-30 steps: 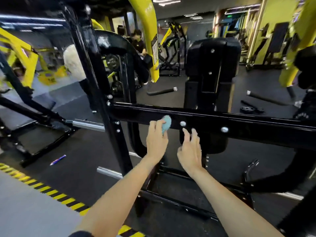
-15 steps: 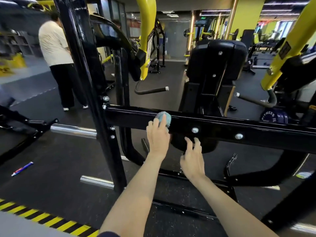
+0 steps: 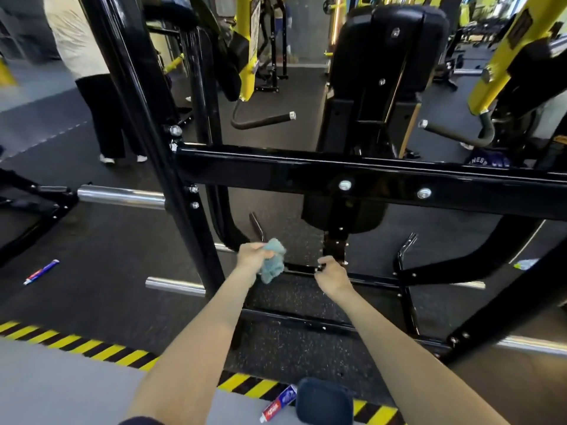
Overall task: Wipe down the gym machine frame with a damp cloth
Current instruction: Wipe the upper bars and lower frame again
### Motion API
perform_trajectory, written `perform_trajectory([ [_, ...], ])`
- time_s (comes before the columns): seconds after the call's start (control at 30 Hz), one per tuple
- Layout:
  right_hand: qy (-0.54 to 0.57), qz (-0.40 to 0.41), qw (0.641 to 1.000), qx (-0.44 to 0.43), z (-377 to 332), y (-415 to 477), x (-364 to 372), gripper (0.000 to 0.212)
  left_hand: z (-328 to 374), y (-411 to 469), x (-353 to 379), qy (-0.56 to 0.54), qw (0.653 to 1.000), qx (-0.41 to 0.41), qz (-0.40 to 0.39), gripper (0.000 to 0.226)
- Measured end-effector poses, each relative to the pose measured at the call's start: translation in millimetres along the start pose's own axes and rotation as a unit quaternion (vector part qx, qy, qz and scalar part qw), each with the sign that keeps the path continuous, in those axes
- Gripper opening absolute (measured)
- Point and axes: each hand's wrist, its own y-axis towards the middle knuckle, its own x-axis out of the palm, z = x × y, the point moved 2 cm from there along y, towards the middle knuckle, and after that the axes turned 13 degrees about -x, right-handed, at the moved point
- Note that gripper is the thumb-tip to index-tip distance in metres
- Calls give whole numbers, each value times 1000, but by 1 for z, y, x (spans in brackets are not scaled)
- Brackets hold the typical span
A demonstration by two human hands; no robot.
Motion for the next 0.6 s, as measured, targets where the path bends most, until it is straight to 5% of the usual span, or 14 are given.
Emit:
perform_trajectory([
  [0.13,189,-34,972,137,30,-7,29,29,-23,-18,17,-73,975,-102,-183,22],
  [0.23,314,-54,932,172,50,-6,38,40,-42,-19,28,-125,945,-159,-257,19],
  [0.4,469,-86,865,153,82,19,44,57,-87,-6,46,-191,913,-220,-286,25],
  [0.6,417,-74,886,191,133,42,93,10,-155,16,56,-237,900,-238,-279,34],
])
